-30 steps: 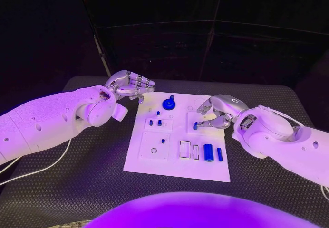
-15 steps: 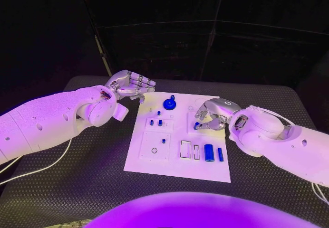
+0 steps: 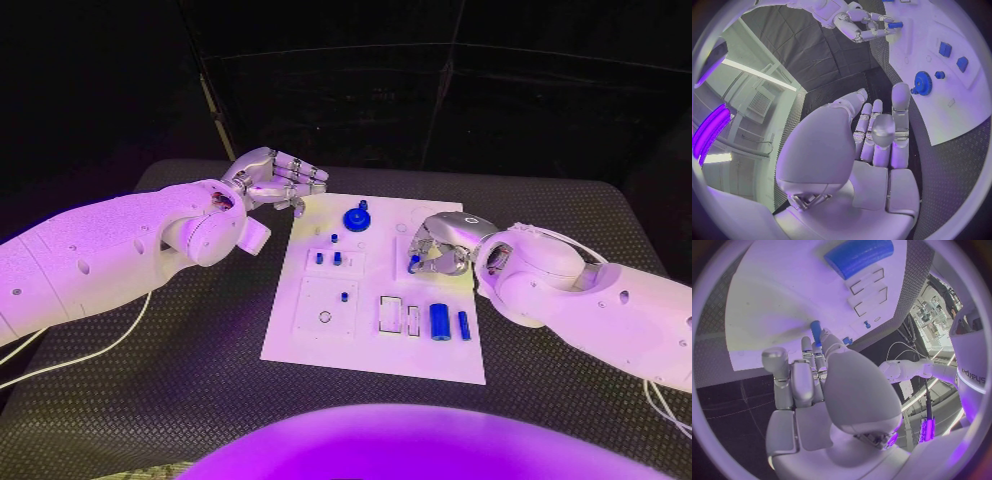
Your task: Assemble the parts on the task board
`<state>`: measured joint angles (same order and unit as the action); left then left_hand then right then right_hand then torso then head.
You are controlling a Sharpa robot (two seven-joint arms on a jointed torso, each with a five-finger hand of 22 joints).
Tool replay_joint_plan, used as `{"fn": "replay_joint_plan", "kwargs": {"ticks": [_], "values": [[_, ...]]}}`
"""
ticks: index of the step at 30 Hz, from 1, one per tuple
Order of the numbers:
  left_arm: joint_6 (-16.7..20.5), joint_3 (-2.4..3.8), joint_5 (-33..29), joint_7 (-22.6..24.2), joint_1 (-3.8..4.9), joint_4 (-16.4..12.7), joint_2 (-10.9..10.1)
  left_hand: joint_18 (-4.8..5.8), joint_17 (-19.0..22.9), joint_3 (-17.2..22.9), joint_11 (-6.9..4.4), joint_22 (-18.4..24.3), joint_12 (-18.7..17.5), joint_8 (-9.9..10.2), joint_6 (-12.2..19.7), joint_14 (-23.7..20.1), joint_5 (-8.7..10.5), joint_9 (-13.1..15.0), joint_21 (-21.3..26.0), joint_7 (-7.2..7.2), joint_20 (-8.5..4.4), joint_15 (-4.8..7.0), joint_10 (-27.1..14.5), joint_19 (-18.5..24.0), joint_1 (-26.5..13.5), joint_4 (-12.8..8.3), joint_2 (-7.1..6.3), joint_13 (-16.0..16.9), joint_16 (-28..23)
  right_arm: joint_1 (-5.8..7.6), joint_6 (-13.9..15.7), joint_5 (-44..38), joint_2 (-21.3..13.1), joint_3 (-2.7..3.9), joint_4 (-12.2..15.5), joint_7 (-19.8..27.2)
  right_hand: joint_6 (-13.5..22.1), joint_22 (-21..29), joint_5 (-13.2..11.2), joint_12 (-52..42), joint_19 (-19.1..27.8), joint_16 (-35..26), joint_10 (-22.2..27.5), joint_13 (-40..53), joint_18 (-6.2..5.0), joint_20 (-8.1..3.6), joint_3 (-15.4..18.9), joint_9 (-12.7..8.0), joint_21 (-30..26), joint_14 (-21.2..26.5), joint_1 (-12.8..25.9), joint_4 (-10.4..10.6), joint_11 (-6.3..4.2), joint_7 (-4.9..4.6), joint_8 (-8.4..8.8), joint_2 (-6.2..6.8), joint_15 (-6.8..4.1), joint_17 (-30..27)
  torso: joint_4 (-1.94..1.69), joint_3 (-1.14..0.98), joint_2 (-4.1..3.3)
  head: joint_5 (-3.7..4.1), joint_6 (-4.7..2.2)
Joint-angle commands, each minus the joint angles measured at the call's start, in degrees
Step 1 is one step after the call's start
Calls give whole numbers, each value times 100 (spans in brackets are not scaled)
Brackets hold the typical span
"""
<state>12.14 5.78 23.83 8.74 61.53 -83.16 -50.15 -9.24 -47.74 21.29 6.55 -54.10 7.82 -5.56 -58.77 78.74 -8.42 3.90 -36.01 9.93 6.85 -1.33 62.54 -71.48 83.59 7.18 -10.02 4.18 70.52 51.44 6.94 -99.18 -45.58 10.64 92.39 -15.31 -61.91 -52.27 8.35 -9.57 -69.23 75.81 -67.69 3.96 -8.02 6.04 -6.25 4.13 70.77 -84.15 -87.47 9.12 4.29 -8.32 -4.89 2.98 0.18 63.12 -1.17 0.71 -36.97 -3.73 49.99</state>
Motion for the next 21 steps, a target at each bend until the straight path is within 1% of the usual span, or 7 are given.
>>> {"fn": "replay_joint_plan", "kwargs": {"ticks": [1,9,13,16,21], "values": [[-44,6,-26,44,8,-9,3,-76,-8,1,-3,5,18,-16,3,-41,-2,-4,18,46,2,1,-38,41,-53,-45,21,-7,-9,7,-171,-37,20,-4,-15,88,-61,-22,-41,23,-42,39,-71,-9,74,-9,-57,5,32,-149,-73,4,-6,2,-22,-10,-51,8,3,3,2,2,1],[-45,6,-26,42,8,-10,2,-76,-8,1,-3,5,18,-16,3,-41,-2,-4,18,46,2,1,-38,41,-53,-45,21,-7,-9,6,-265,-37,75,-18,-66,109,-131,-52,-51,58,-55,55,-157,-10,80,-28,-143,2,53,-153,-110,6,-29,23,-26,-2,-71,27,-1,3,5,-5,1],[-42,6,-26,41,8,-10,0,-77,-12,1,-3,7,25,-18,2,-41,-2,-3,21,45,3,0,-42,41,-55,-46,27,-6,-6,6,-201,-37,85,-21,-74,137,-203,-78,-48,74,-67,67,-234,-6,83,-44,-220,6,70,-157,-142,2,-51,45,-42,-19,-89,41,2,3,3,-13,1],[-42,6,-26,40,8,-11,-2,-78,-14,1,-3,8,27,-19,2,-41,-2,-3,23,45,4,0,-44,41,-56,-47,30,-5,-4,5,-43,-33,81,-22,-59,173,-272,-139,-48,77,-103,93,-311,2,94,-59,-294,11,107,-168,-172,-8,-73,65,-62,-41,-108,80,4,2,2,-12,1],[-43,6,-26,39,8,-9,-6,-78,-14,1,-3,8,27,-19,2,-41,-2,-3,23,45,4,0,-44,41,-56,-47,30,-5,-4,2,453,-28,39,-23,32,230,-396,-223,-89,87,-151,140,-451,20,108,-97,-455,21,163,-186,-207,-29,-118,112,-101,-88,-147,142,13,-3,1,-22,1]]}}
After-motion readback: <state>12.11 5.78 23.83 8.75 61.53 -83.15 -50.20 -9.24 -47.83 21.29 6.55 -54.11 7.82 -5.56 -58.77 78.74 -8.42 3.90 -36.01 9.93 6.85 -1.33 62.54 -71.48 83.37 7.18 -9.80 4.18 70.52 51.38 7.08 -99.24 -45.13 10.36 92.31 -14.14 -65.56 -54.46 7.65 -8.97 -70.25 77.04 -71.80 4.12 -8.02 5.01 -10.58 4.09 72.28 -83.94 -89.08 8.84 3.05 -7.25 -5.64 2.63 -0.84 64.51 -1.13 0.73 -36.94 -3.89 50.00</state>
